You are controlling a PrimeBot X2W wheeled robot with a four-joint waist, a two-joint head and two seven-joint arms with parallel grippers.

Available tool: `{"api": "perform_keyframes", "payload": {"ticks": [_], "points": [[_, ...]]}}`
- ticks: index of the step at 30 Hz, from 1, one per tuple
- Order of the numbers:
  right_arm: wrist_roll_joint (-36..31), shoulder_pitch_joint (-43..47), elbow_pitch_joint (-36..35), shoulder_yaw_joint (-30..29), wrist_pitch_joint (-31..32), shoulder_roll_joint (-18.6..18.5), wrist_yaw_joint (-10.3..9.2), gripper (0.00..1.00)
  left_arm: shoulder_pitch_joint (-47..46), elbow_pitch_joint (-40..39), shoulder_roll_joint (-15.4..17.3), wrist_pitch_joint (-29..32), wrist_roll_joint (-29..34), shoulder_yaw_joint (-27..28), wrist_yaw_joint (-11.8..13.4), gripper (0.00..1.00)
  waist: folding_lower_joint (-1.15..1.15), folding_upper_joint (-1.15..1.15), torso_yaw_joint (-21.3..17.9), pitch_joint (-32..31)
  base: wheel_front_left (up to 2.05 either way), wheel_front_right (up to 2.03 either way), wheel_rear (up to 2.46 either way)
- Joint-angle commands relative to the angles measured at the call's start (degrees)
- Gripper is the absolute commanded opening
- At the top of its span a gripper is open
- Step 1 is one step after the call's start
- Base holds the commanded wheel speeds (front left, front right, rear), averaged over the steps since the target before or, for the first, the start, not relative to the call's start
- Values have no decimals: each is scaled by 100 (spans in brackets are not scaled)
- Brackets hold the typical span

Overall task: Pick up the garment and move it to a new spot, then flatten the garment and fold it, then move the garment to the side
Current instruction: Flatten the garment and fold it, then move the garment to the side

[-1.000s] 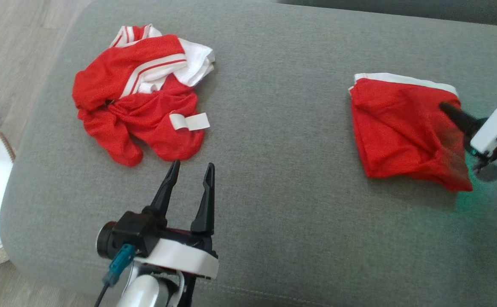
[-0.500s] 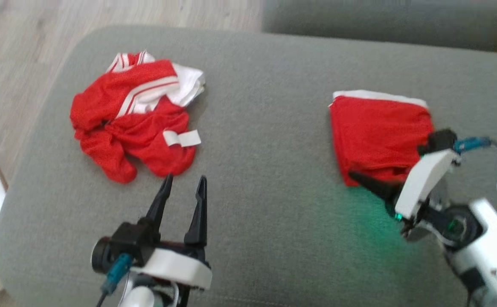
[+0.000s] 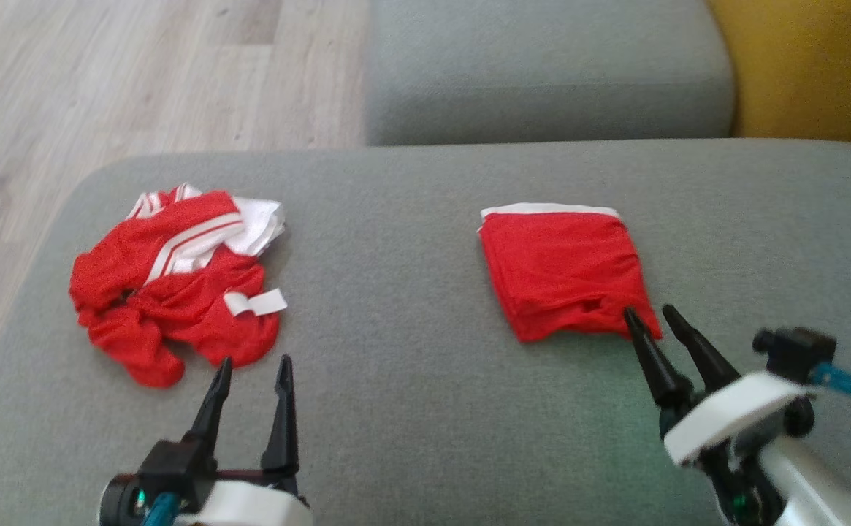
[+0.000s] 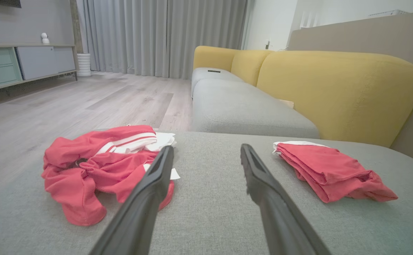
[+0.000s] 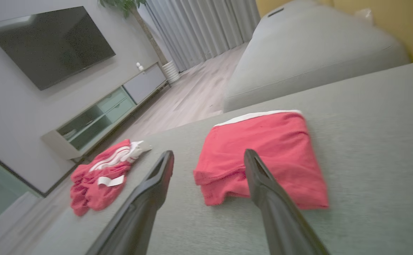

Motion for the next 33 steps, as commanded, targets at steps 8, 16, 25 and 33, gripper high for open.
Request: {"api": "perform_keyframes", "payload": {"ticks": [8,16,25,33], "points": [[-2055,113,557,-757,-921,507,26,100,204,-408,-20,-32,268,593,-8,100,1,0,-378,-269,0,0,0],[-3456,829,-11,-1817,-926,1285,26,100,376,-470,-22,-32,395,761,-4,100,1,0,-458,-356,0,0,0],[-3957,1208,-194,-2003,-927,1607,26,100,455,-400,-23,-32,435,751,-1,100,1,0,-492,-462,0,0,0],[-4034,1257,-237,-2062,-928,1641,26,100,458,-366,-23,-32,423,749,-23,100,1,0,-466,-462,0,0,0]]}}
